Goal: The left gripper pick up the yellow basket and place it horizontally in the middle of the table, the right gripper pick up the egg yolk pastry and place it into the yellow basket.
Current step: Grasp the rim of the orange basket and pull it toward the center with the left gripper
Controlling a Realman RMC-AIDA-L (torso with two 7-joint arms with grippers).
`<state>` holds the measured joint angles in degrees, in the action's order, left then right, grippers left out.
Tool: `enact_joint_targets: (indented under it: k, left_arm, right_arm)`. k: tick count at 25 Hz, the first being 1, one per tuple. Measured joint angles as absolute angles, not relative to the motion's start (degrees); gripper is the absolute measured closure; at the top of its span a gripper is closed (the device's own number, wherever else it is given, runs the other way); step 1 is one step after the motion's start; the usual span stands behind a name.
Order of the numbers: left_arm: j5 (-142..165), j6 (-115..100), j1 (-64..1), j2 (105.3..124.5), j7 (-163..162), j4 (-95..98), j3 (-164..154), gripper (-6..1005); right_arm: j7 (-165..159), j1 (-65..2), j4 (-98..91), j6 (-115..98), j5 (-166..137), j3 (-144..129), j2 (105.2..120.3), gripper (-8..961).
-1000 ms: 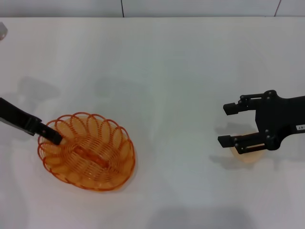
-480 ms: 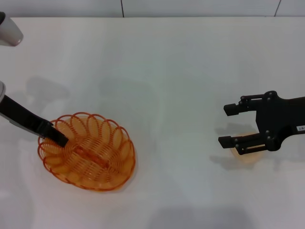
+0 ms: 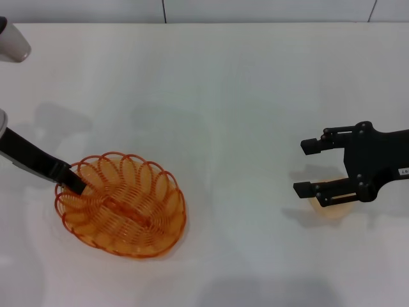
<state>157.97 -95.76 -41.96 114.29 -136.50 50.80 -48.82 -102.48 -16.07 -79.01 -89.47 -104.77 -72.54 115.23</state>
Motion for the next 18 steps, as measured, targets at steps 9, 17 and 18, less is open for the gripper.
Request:
enact_joint_targets:
  k: [9,17,18]
  left_arm:
    - [159.1,-95.6,-42.0,114.41,-136.6,50.8,-49.0,748]
    - [159.4,-95.4,-42.1,114.43,-136.7,50.8,-48.9,804]
    - [159.4,-95.4,-42.3,114.36,-136.7,50.8,-48.9,818]
  right_arm:
    - [-102.5,-16.1,-79.2,-89.5,-104.8,-72.4,115.22,185]
    - [-102.5,-16.2,-79.2,-89.5,-104.8,-72.5,115.22,185]
    - [-102.5,-16.2,-79.2,-89.5,-104.8,-72.5,115.22,185]
